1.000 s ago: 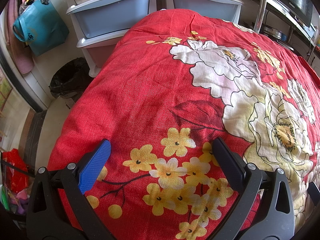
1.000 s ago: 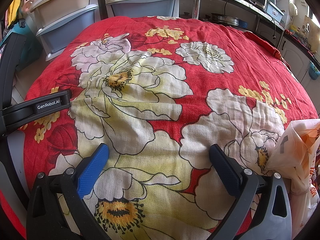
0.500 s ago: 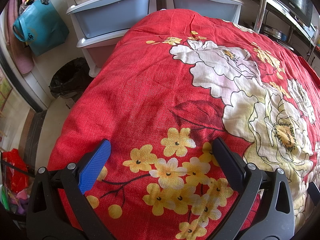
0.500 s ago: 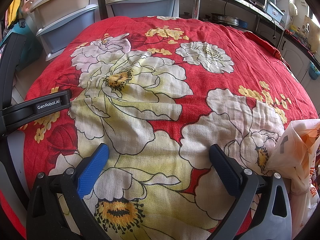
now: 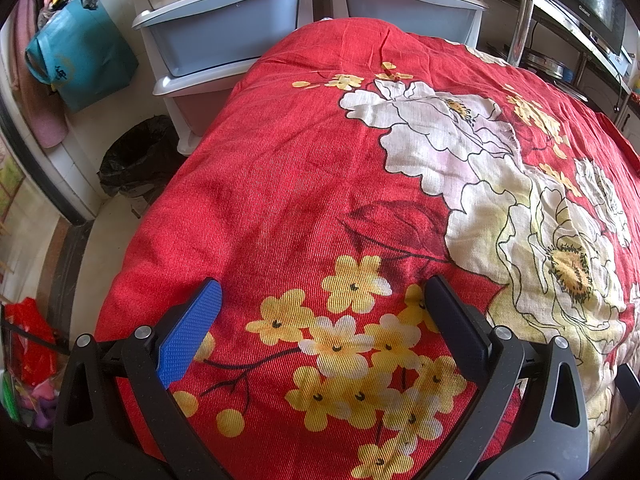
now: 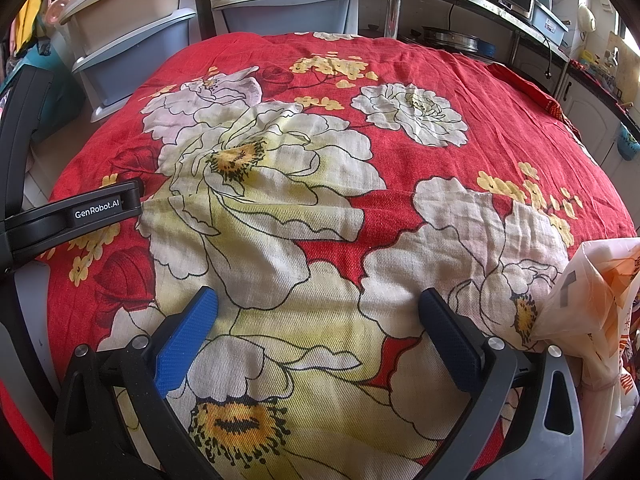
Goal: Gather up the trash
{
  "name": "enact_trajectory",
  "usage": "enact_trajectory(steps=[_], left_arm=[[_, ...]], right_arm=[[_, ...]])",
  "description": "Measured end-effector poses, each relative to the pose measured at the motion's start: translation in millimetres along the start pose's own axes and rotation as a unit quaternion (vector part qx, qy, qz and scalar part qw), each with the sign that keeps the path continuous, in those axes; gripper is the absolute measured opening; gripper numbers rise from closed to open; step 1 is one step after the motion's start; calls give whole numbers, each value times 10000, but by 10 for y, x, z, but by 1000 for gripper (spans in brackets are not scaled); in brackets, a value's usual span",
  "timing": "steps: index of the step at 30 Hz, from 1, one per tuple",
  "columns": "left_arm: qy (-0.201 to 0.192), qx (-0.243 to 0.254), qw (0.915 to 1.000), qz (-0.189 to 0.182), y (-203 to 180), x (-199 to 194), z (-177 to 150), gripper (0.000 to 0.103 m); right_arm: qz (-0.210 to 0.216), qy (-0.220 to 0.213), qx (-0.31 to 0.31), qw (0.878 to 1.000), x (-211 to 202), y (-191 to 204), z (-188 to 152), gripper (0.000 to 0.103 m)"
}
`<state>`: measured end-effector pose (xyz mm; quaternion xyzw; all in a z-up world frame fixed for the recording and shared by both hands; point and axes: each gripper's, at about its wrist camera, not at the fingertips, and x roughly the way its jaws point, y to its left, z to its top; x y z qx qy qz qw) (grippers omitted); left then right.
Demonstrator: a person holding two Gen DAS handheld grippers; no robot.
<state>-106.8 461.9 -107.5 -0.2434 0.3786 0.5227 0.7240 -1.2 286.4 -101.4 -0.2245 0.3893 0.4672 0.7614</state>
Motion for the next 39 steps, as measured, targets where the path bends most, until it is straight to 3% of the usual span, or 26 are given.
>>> enact_trajectory(steps=[39], left_arm=[[0, 8, 10000, -11, -2, 25, 18, 94]], right_arm=[[-12, 1, 8, 10000, 6, 10, 12, 98]])
